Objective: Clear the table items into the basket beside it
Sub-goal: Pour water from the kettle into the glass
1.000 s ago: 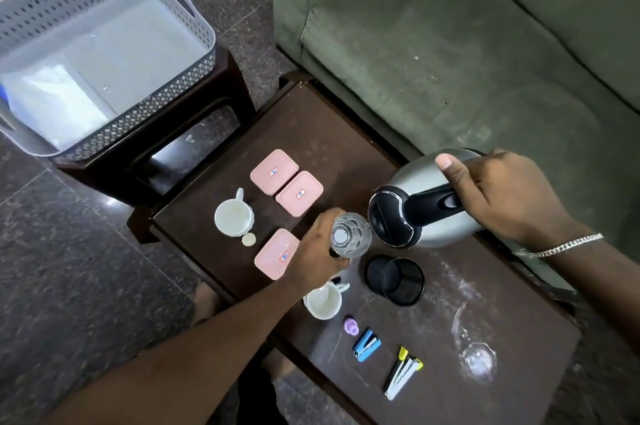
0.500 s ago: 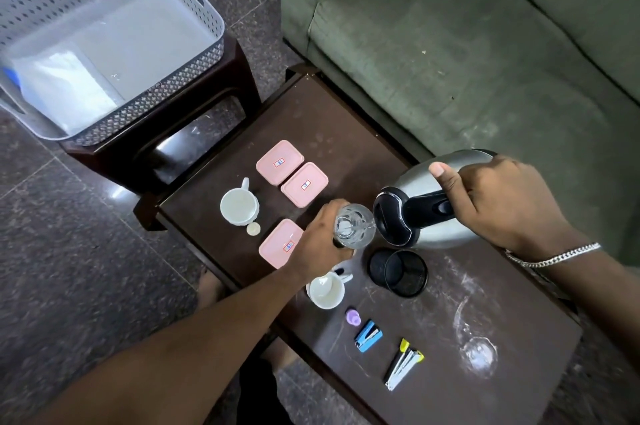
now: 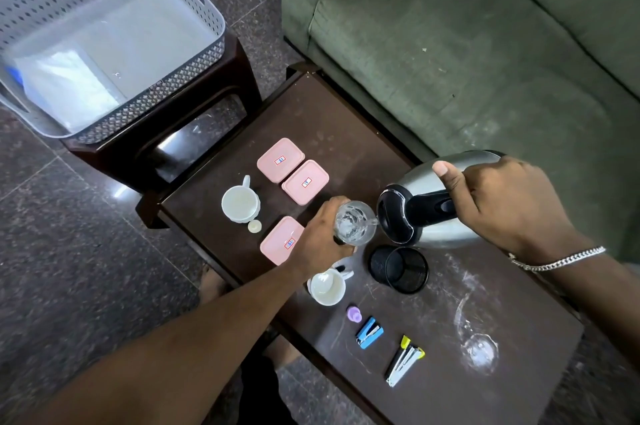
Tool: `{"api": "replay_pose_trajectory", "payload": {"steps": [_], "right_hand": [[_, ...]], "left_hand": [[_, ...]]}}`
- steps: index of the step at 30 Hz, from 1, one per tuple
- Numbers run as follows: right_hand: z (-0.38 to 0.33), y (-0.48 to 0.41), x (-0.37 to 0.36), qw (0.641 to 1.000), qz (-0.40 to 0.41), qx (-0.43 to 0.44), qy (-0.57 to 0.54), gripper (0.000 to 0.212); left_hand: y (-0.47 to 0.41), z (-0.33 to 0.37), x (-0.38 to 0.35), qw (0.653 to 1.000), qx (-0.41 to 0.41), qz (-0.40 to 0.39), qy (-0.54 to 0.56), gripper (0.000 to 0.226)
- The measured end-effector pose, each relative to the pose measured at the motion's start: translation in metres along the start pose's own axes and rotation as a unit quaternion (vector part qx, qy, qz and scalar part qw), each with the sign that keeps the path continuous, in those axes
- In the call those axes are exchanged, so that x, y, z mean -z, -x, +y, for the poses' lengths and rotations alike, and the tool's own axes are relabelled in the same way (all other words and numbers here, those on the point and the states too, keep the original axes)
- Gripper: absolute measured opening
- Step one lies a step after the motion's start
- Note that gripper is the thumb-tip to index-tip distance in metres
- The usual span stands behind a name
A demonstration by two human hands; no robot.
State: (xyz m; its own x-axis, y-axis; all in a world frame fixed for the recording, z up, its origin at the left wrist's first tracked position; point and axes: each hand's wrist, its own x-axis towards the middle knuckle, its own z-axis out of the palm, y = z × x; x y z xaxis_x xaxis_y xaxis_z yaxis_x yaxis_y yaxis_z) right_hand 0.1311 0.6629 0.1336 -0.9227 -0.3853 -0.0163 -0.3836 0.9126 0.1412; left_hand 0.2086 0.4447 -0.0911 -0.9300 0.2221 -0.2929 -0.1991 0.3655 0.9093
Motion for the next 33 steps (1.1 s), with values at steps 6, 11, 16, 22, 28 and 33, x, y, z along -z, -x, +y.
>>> {"api": "replay_pose_trajectory", "payload": {"steps": [6,11,16,22,28,33], "right_hand": [[-0.003,0.001,-0.001,1.000,0.010,0.001,0.004,0.083],[-0.008,-0.001,-0.001,1.000,-0.007,0.007,0.013,0.085],[-0.012,0.000,0.000,1.000,0.000,0.005,0.020,0.084],[-0.016,-0.002,0.002,1.000,0.015,-0.002,0.011,0.078],[-0.012,-0.002,0.001,1.000,0.002,-0.021,-0.009,0.077],[-0.003,-0.004,-0.002,0.996,-0.026,-0.064,-0.064,0.076]], "left_hand": [[0.001,0.005,0.002,1.000,0.005,0.001,0.002,0.087],[0.001,0.008,0.003,1.000,0.007,0.002,0.001,0.086],[0.001,0.010,0.005,1.000,0.008,-0.001,-0.001,0.086],[0.001,0.010,0.005,1.000,0.009,-0.001,-0.003,0.086],[0.001,0.010,0.005,1.000,0.009,-0.002,-0.007,0.086],[0.001,0.009,0.006,1.000,0.008,-0.006,-0.012,0.086]]}}
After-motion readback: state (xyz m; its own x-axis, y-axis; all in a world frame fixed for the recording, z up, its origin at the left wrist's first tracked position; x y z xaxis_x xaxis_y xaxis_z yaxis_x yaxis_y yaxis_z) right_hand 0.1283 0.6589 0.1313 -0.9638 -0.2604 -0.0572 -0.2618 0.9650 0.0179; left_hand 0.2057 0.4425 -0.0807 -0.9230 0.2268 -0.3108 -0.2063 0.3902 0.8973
